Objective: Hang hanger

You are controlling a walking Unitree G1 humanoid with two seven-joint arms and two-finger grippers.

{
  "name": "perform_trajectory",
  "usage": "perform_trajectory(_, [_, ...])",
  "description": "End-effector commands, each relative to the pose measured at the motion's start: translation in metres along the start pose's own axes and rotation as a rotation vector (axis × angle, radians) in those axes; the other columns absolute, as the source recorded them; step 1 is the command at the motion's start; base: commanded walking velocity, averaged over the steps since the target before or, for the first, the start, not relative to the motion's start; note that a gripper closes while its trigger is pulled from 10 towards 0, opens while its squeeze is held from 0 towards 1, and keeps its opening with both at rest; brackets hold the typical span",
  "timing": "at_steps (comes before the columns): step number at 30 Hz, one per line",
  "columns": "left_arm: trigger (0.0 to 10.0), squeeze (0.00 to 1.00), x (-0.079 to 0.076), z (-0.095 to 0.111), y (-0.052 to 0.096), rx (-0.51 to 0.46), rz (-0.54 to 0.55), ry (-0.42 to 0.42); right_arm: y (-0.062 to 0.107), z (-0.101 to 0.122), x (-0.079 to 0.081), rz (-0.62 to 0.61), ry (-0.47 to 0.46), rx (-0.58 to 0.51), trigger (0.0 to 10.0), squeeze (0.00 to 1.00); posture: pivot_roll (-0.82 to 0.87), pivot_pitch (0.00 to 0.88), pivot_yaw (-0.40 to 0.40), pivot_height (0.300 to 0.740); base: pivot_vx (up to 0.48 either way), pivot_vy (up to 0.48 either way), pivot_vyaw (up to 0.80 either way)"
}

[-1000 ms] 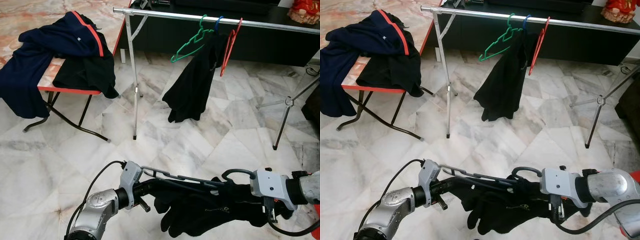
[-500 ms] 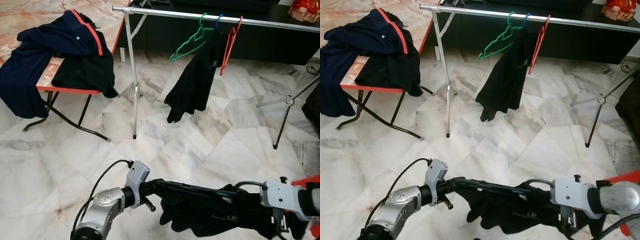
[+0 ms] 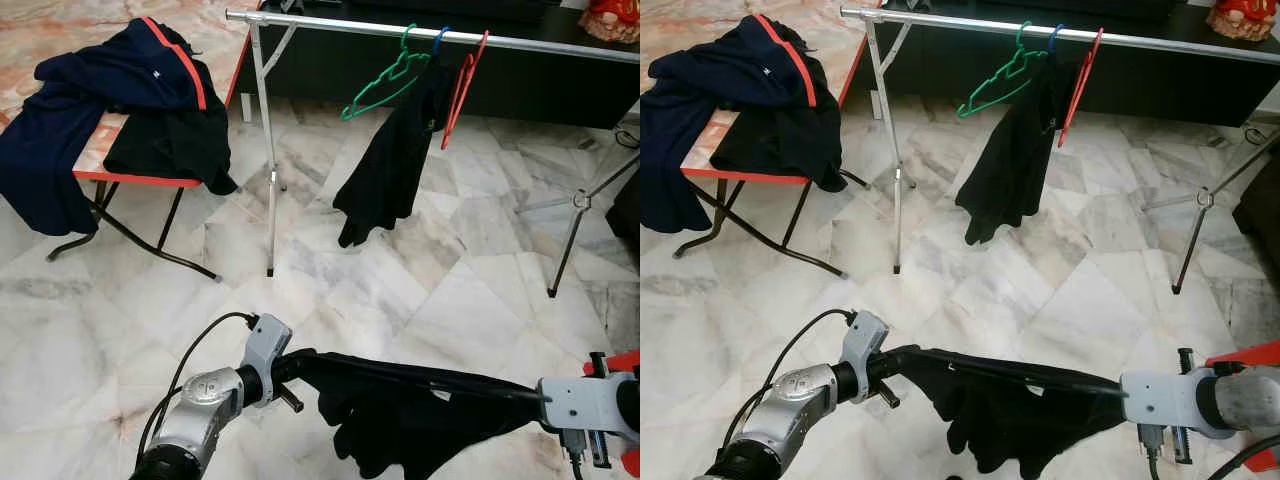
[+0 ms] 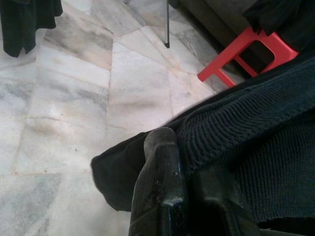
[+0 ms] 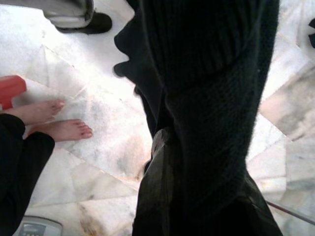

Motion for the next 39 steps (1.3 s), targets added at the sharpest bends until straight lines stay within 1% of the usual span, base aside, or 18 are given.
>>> perform_trajectory(1, [0.0,0.00,0.024,-0.019,0.024,0.082,0.131,0.020,0.010,-0.031,-0.003,-0.017,-0.051,0.159,0.0,0.00,-0.11,0.262,-0.092,0.740,0.000,0.000,0.00])
perform_trajectory(4, [0.0,0.00,0.013,-0.005,0.022,0.015,0.016,0.011,0.000,-0.025,0.001,-0.012,-0.055,0.144,0.0,0.00,-0.10,0.263,-0.094,0.740,0.000,0.000,0.00])
perform_trajectory(7, [0.0,0.00,-0.001,0.021,0.021,-0.090,-0.108,0.021,-0.012,-0.014,0.008,0.006,-0.064,0.109,0.0,0.00,-0.10,0.263,-0.093,0.740,0.000,0.000,0.00])
perform_trajectory(9, [0.0,0.00,-0.010,0.037,0.022,-0.141,-0.196,0.009,-0.022,-0.005,0.011,0.012,-0.064,0.084,0.0,0.00,-0.09,0.264,-0.094,0.740,0.000,0.000,0.00])
perform_trajectory(12, [0.0,0.00,-0.024,0.047,0.025,-0.146,-0.313,-0.036,-0.034,0.006,0.011,-0.010,-0.072,0.058,0.0,0.00,-0.09,0.264,-0.094,0.740,0.000,0.000,0.00])
perform_trajectory(13, [0.0,0.00,-0.031,0.050,0.028,-0.140,-0.373,-0.061,-0.041,0.013,0.009,-0.035,-0.085,0.033,0.0,0.00,-0.08,0.263,-0.092,0.740,0.000,0.000,0.00])
perform_trajectory(14, [0.0,0.00,-0.035,0.051,0.029,-0.136,-0.397,-0.073,-0.046,0.018,0.008,-0.049,-0.097,0.013,0.0,0.00,-0.08,0.263,-0.091,0.740,0.000,0.000,0.00])
perform_trajectory(17, [0.0,0.00,-0.044,0.052,0.032,-0.117,-0.454,-0.090,-0.055,0.036,0.007,-0.058,-0.135,-0.068,0.0,0.00,-0.08,0.263,-0.091,0.740,0.000,0.000,0.00])
perform_trajectory(18, [0.0,0.00,-0.051,0.051,0.034,-0.102,-0.496,-0.087,-0.061,0.050,0.006,-0.065,-0.162,-0.124,0.0,0.00,-0.08,0.263,-0.091,0.740,0.000,0.000,0.00])
perform_trajectory(21, [0.0,0.00,-0.057,0.050,0.035,-0.079,-0.512,-0.103,-0.068,0.063,-0.001,-0.103,-0.208,-0.173,0.0,0.00,-0.08,0.263,-0.091,0.740,0.000,0.000,0.00])
perform_trajectory(24, [0.0,0.00,-0.058,0.052,0.035,-0.085,-0.512,-0.097,-0.072,0.066,-0.001,-0.096,-0.227,-0.189,0.0,0.00,-0.07,0.261,-0.087,0.740,0.000,0.000,0.00])
perform_trajectory(25, [2.5,0.00,-0.057,0.054,0.034,-0.091,-0.497,-0.104,-0.074,0.069,0.001,-0.080,-0.232,-0.203,0.0,0.00,-0.07,0.261,-0.087,0.740,0.000,0.000,0.00])
perform_trajectory(26, [4.4,0.00,-0.057,0.054,0.034,-0.090,-0.496,-0.102,-0.075,0.069,0.002,-0.077,-0.230,-0.203,0.0,0.00,-0.07,0.261,-0.088,0.740,0.000,0.000,0.00])
perform_trajectory(27, [9.8,0.35,-0.058,0.054,0.035,-0.082,-0.504,-0.098,-0.076,0.069,0.002,-0.077,-0.227,-0.198,0.0,0.00,-0.07,0.261,-0.087,0.740,0.000,0.000,0.00])
perform_trajectory(28, [10.0,0.82,-0.058,0.054,0.036,-0.072,-0.506,-0.100,-0.077,0.069,0.001,-0.077,-0.227,-0.197,0.0,0.00,-0.07,0.261,-0.087,0.740,0.000,0.000,0.00])
perform_trajectory(29, [10.0,1.00,-0.058,0.053,0.035,-0.070,-0.503,-0.098,-0.077,0.070,0.001,-0.079,-0.228,-0.198,0.0,0.00,-0.07,0.261,-0.087,0.740,0.000,0.000,0.00])
perform_trajectory(35, [10.0,1.00,-0.063,0.057,0.041,-0.070,-0.546,-0.091,-0.081,0.075,-0.001,-0.083,-0.236,-0.215,0.0,0.00,-0.06,0.261,-0.085,0.740,0.000,0.000,0.00])
perform_trajectory(39, [10.0,1.00,-0.062,0.056,0.044,-0.053,-0.546,-0.104,-0.083,0.079,-0.001,-0.080,-0.237,-0.239,0.0,0.00,-0.06,0.260,-0.085,0.740,0.000,0.000,0.00])
Point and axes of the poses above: a point about 5 cm out from each wrist's last joint towards the gripper, its own y axis pointing back from the gripper into the wrist, its own z axis along the axis of the wrist's last joint, x = y × z, the point moved 2 cm from there along -y, pointing out of the wrist towards the gripper, and after that the axes turned 7 degrees about -y, right-handed, at the moved point
